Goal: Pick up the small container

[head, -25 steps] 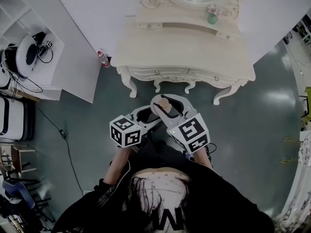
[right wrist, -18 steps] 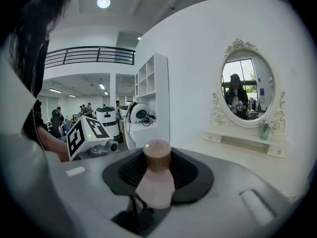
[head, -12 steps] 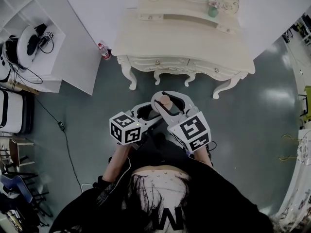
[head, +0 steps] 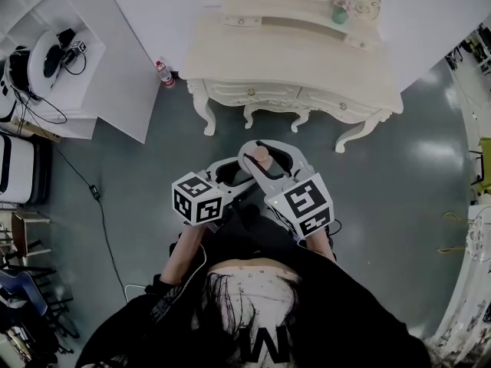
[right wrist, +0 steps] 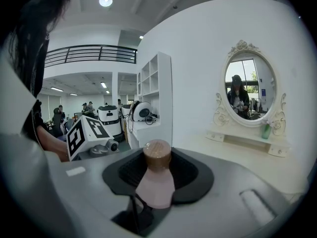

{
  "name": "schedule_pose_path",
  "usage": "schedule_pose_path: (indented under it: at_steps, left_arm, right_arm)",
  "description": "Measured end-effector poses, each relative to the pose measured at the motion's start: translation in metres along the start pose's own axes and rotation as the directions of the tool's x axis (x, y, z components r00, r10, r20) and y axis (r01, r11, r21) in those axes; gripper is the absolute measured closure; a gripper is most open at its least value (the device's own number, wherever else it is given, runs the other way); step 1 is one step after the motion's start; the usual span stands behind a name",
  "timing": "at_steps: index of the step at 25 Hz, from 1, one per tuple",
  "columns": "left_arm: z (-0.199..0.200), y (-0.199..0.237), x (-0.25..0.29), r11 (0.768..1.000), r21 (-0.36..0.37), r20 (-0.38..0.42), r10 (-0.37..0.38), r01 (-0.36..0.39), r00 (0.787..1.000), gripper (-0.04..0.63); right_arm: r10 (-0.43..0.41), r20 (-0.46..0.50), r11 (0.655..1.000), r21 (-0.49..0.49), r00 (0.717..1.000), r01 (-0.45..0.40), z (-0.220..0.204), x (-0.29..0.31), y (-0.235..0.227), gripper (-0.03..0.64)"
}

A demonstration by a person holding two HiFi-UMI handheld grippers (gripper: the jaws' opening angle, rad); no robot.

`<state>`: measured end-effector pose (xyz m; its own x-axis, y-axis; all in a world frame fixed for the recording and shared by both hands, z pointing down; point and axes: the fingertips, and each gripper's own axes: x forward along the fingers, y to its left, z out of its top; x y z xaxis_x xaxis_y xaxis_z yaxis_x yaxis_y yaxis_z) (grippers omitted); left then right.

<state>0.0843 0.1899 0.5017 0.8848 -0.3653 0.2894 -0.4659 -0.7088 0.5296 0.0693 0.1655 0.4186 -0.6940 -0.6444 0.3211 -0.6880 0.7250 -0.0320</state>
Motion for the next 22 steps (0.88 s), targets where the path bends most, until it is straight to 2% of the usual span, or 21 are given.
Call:
schedule_pose_path:
  at_steps: [22]
  left_arm:
    - [-0.003, -0.013, 0.004, 1.000, 0.021, -0.008, -0.022, 0.022, 1.000, 0.325]
  right_arm:
    - [-0.030, 0.009, 1.000, -0.008, 1.000, 0.030, -0.001, -0.015, 0.002, 0.472]
